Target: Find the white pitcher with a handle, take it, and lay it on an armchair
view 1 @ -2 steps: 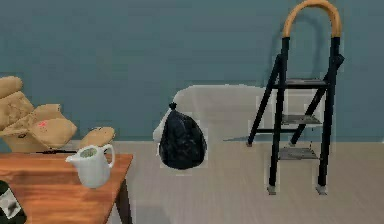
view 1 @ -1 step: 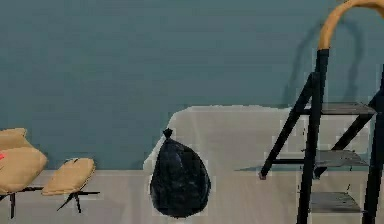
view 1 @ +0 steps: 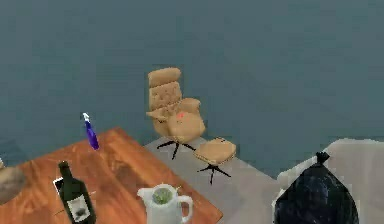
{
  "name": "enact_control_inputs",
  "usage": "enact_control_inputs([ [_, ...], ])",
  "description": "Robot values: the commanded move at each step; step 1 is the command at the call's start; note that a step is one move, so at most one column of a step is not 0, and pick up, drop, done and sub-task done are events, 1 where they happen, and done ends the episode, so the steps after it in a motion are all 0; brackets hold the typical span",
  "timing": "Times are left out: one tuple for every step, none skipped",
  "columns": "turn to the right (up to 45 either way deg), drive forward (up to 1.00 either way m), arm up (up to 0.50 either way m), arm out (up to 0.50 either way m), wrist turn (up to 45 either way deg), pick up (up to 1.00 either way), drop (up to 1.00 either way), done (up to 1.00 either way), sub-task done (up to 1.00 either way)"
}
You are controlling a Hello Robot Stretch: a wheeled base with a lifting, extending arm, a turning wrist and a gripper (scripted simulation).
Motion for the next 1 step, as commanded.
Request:
enact_control_inputs([
  [-45.0,0.0,0.0,0.0,0.0,0.0,0.0,0.0,0.0],
])
